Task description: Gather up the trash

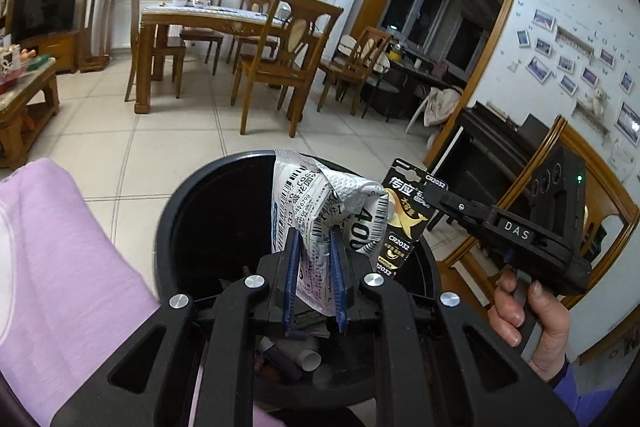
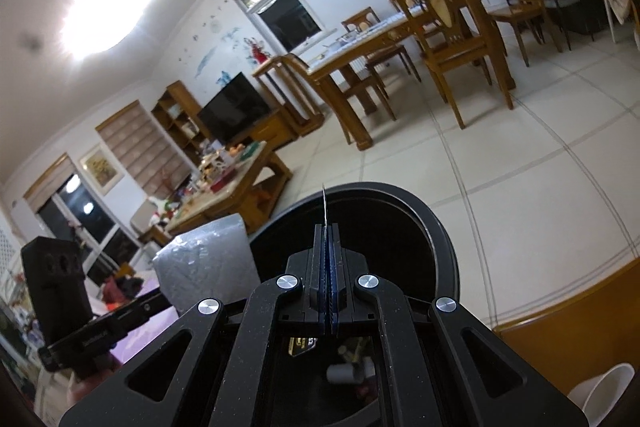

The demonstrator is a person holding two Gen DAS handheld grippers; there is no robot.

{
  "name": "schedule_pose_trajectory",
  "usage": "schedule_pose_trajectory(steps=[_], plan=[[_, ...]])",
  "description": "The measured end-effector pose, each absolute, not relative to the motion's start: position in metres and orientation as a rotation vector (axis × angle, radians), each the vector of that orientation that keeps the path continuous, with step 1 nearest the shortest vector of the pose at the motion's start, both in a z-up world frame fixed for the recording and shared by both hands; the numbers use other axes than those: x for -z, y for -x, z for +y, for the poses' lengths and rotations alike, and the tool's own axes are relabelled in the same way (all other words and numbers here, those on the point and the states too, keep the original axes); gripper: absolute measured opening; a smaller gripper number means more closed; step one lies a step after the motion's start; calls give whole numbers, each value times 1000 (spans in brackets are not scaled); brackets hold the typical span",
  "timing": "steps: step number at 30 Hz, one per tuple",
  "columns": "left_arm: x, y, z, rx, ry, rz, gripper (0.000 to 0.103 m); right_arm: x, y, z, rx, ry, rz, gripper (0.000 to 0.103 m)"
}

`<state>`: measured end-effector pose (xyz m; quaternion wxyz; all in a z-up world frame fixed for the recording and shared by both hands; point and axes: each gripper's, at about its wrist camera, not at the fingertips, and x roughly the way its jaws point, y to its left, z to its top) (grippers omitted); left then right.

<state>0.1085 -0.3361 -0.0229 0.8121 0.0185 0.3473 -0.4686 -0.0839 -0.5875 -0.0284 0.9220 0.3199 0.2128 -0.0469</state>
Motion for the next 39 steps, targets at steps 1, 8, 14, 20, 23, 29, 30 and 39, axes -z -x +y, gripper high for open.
schedule_pose_trajectory(steps=[1, 8, 14, 20, 23, 29, 30, 39], plan=[[24, -109, -340, 1000, -51, 745, 16, 37, 80, -590, 97, -667, 446, 4], [30, -106, -346, 970, -110, 743, 27, 47, 65, -586, 90, -664, 489, 24], [17, -95, -334, 916, -124, 671, 92, 39, 62, -575, 91, -655, 476, 47], [1, -83, -308, 929, -120, 670, 98, 14, 63, -541, 67, -614, 463, 56], [-7, -79, -276, 908, -104, 654, 98, 1, 54, -509, 28, -579, 469, 59], [-16, -70, -178, 730, -52, 584, 98, -23, 21, -412, -101, -494, 519, 72], [-17, -68, -162, 682, -57, 567, 98, -27, 13, -385, -135, -472, 533, 74], [-7, -56, 6, 210, -4, 513, 98, -38, -45, -181, -335, -275, 613, 97]])
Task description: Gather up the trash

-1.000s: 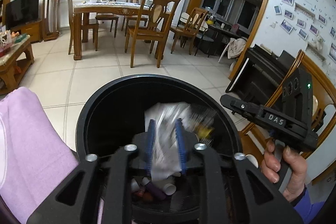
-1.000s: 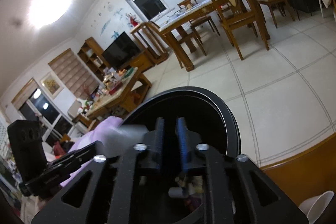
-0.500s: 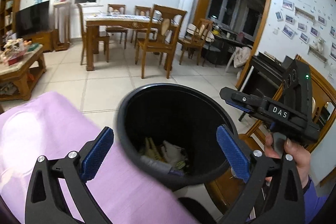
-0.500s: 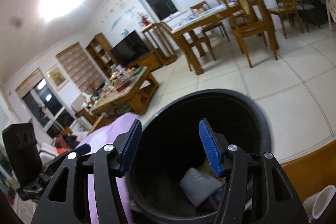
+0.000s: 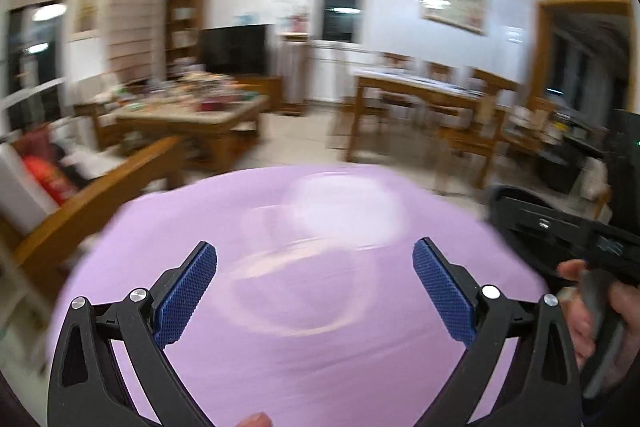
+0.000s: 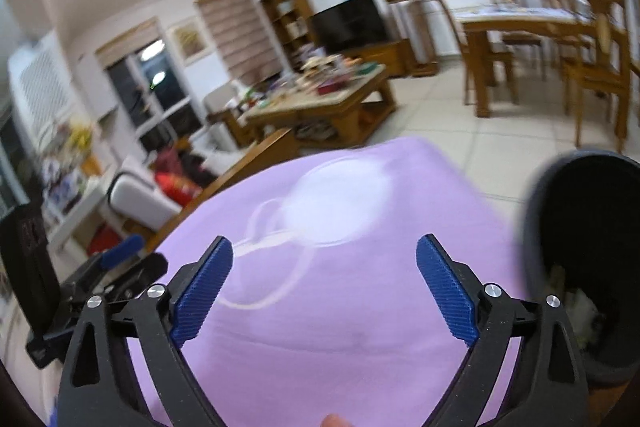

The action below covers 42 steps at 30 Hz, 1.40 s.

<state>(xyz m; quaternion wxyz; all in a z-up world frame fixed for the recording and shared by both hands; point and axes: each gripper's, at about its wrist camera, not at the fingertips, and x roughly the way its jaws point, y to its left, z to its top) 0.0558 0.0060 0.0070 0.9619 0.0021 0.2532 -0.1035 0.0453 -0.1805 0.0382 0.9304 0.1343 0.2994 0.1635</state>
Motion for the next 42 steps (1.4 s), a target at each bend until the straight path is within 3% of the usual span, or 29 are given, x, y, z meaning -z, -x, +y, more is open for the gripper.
schedule_pose_trajectory(steps=[7, 19, 42], plan=[[5, -51, 74, 65, 87, 501, 98, -25, -66, -76, -315, -161, 529, 98], [13, -48, 97, 70, 158, 505, 98, -15, -40, -95, -189, -65, 287, 98], [13, -39, 98, 109, 138, 503, 98, -7, -39, -106, -140, 8, 298, 98]])
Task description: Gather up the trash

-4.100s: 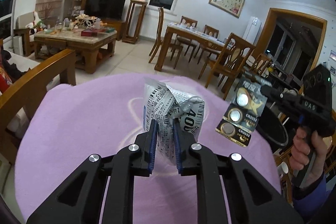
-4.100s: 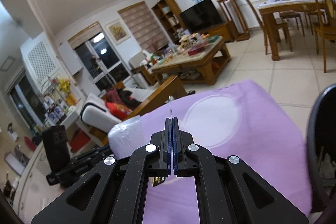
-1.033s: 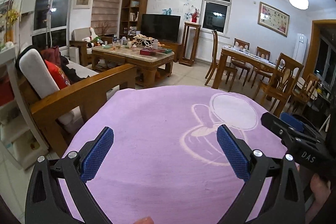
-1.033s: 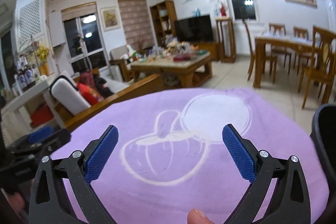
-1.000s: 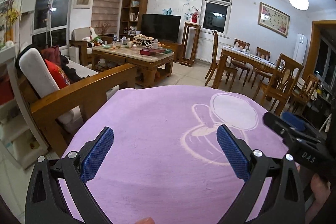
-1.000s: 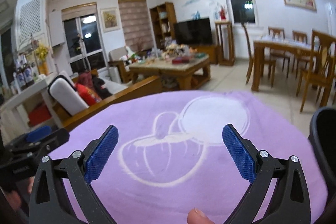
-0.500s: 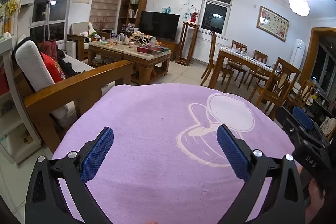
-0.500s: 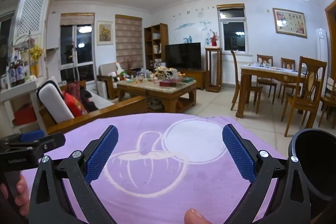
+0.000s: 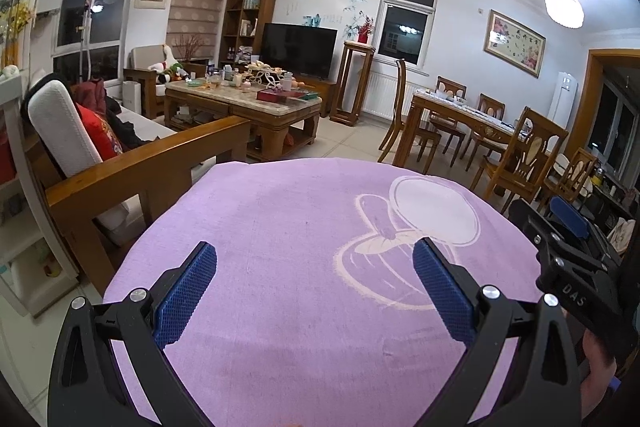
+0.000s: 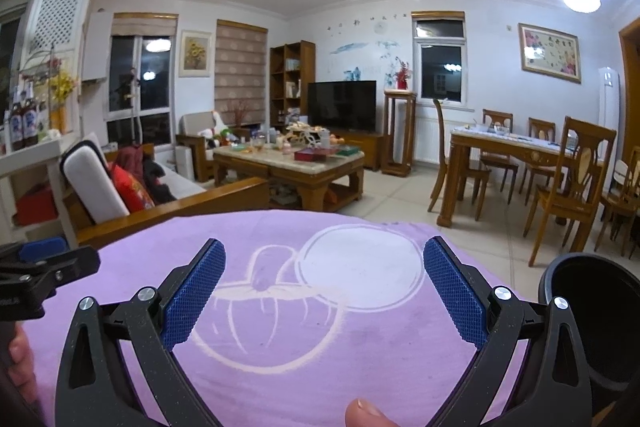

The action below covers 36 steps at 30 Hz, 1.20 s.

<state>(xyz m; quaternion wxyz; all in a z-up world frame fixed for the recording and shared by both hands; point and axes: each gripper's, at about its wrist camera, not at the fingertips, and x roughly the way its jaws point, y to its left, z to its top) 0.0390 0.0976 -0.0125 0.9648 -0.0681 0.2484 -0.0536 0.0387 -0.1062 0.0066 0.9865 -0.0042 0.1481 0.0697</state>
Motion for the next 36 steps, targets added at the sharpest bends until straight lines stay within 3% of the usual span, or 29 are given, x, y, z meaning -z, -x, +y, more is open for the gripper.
schedule_pose_trajectory(steps=[36], plan=[[7, -22, 85, -89, 40, 432, 98, -21, -21, -110, -234, -48, 275, 98]])
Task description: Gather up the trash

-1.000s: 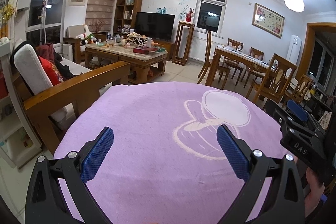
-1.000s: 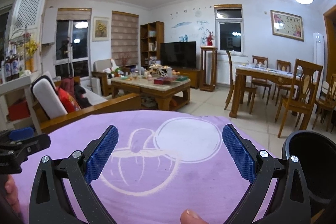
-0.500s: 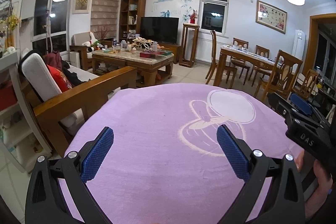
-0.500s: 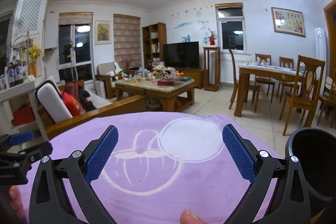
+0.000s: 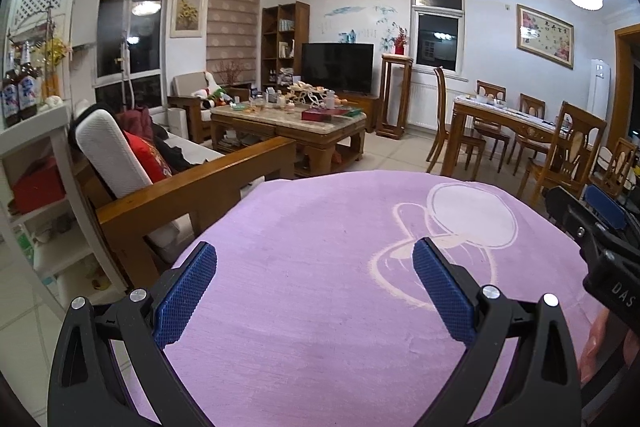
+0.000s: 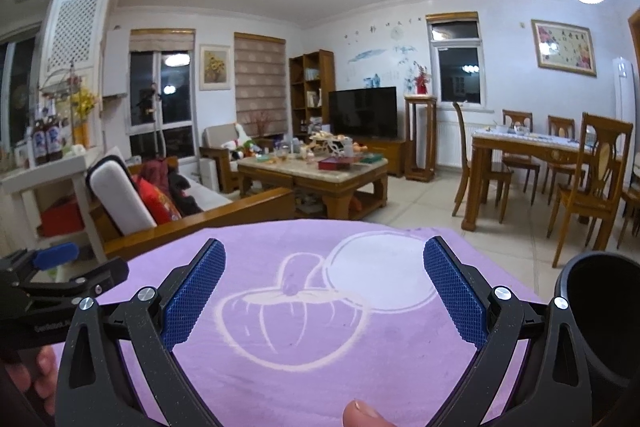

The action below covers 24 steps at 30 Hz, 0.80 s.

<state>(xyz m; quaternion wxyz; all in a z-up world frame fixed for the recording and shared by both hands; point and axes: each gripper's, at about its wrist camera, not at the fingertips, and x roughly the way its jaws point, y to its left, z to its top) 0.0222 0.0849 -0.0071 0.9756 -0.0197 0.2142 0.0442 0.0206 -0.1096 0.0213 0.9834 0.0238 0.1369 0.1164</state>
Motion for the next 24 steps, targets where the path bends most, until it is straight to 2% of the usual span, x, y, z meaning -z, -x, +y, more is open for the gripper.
schedule_pose_trajectory(steps=[24], plan=[[9, -21, 84, -144, 2, 435, 98, -20, -31, -129, -239, -116, 339, 98]])
